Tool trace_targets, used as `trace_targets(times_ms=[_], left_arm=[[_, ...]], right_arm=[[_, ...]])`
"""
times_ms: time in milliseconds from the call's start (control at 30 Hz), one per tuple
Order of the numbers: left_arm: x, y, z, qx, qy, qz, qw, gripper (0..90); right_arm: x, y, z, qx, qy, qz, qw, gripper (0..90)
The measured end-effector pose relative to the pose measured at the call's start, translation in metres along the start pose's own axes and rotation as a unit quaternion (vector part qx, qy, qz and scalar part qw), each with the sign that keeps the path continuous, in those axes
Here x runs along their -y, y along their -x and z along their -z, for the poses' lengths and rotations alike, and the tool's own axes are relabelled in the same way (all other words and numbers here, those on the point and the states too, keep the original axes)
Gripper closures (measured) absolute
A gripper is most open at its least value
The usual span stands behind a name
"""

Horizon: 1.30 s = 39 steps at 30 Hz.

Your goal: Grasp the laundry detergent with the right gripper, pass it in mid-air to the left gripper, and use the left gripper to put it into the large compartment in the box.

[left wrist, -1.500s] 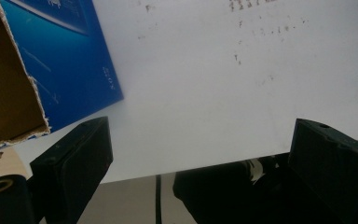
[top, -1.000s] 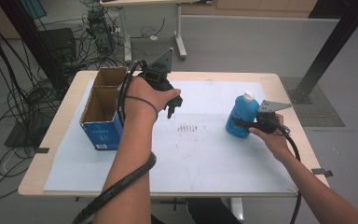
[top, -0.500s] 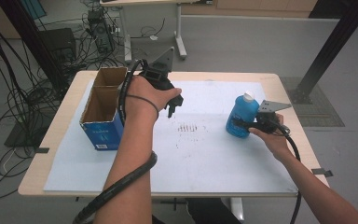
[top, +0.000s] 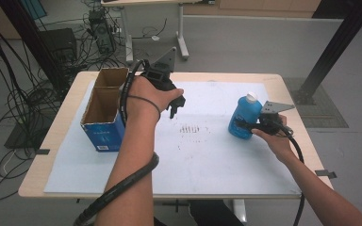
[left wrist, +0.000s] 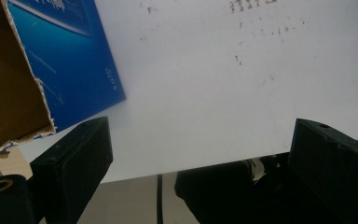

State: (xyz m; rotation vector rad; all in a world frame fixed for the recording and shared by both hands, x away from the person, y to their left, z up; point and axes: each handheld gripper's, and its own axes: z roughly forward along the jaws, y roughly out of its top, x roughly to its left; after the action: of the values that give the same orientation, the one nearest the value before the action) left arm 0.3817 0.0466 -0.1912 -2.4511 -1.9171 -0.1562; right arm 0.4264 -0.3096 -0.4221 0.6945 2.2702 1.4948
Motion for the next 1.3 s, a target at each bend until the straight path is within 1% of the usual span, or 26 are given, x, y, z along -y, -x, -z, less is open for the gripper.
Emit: trace_targets(times_ms=[233, 400, 600, 767, 800, 833, 867, 967, 1000, 1067, 1100, 1133, 1167, 1200, 1233, 1300], left_arm=[[0.0, 0.001, 0.002, 0.002, 0.003, -0.004, 1.0, 6.6], [0.0, 0.001, 0.006, 0.003, 0.006, -0.011, 0.9999, 6.7], [-0.001, 0.0, 0.009, 0.004, 0.007, -0.019, 0.9998, 6.8], [-0.003, -0.002, 0.013, 0.006, 0.011, -0.029, 0.9995, 6.7], [-0.003, -0.003, 0.014, 0.006, 0.011, -0.035, 0.9993, 6.7], [-0.004, -0.002, 0.015, 0.007, 0.013, -0.036, 0.9992, 6.7], [-0.004, -0.003, 0.017, 0.008, 0.012, -0.041, 0.9991, 6.7], [-0.007, -0.003, 0.02, 0.009, 0.015, -0.053, 0.9984, 6.7], [-0.008, -0.004, 0.022, 0.01, 0.016, -0.06, 0.998, 6.7], [-0.009, -0.004, 0.024, 0.012, 0.017, -0.067, 0.9975, 6.7], [-0.009, -0.005, 0.025, 0.013, 0.016, -0.072, 0.9972, 6.7], [-0.01, -0.006, 0.027, 0.012, 0.017, -0.079, 0.9967, 6.7], [-0.011, -0.006, 0.028, 0.013, 0.017, -0.083, 0.9963, 6.7], [-0.011, -0.006, 0.03, 0.014, 0.017, -0.086, 0.996, 6.7], [-0.012, -0.007, 0.032, 0.016, 0.02, -0.094, 0.9952, 6.7], [-0.012, -0.008, 0.035, 0.017, 0.02, -0.102, 0.9944, 6.7]], right_arm=[[0.0, -0.001, 0.0, 0.002, -0.001, -0.002, 1.0, 45.1], [-0.001, -0.002, 0.001, 0.008, -0.006, -0.001, 0.9999, 45.3], [-0.002, -0.001, 0.004, 0.011, -0.009, -0.013, 0.9998, 45.4], [-0.008, -0.004, 0.006, 0.007, -0.014, -0.02, 0.9997, 45.4], [-0.01, -0.005, 0.006, 0.006, -0.015, -0.023, 0.9996, 45.4], [-0.014, -0.006, 0.008, 0.005, -0.017, -0.023, 0.9996, 45.4], [-0.014, -0.006, 0.008, 0.005, -0.017, -0.023, 0.9996, 45.4], [-0.024, -0.008, 0.01, 0.004, -0.027, -0.025, 0.9993, 45.4], [-0.027, -0.009, 0.011, 0.003, -0.029, -0.026, 0.9992, 45.4], [-0.032, -0.01, 0.013, 0.002, -0.031, -0.029, 0.9991, 45.4], [-0.037, -0.01, 0.015, 0.0, -0.034, -0.033, 0.9989, 45.4], [-0.037, -0.01, 0.015, 0.0, -0.034, -0.033, 0.9989, 45.4], [-0.044, -0.012, 0.017, -0.002, -0.037, -0.036, 0.9987, 45.4], [-0.044, -0.012, 0.017, -0.002, -0.037, -0.036, 0.9987, 45.4], [-0.047, -0.013, 0.018, -0.003, -0.04, -0.039, 0.9985, 45.4], [-0.057, -0.017, 0.021, -0.004, -0.046, -0.04, 0.9981, 45.3]])
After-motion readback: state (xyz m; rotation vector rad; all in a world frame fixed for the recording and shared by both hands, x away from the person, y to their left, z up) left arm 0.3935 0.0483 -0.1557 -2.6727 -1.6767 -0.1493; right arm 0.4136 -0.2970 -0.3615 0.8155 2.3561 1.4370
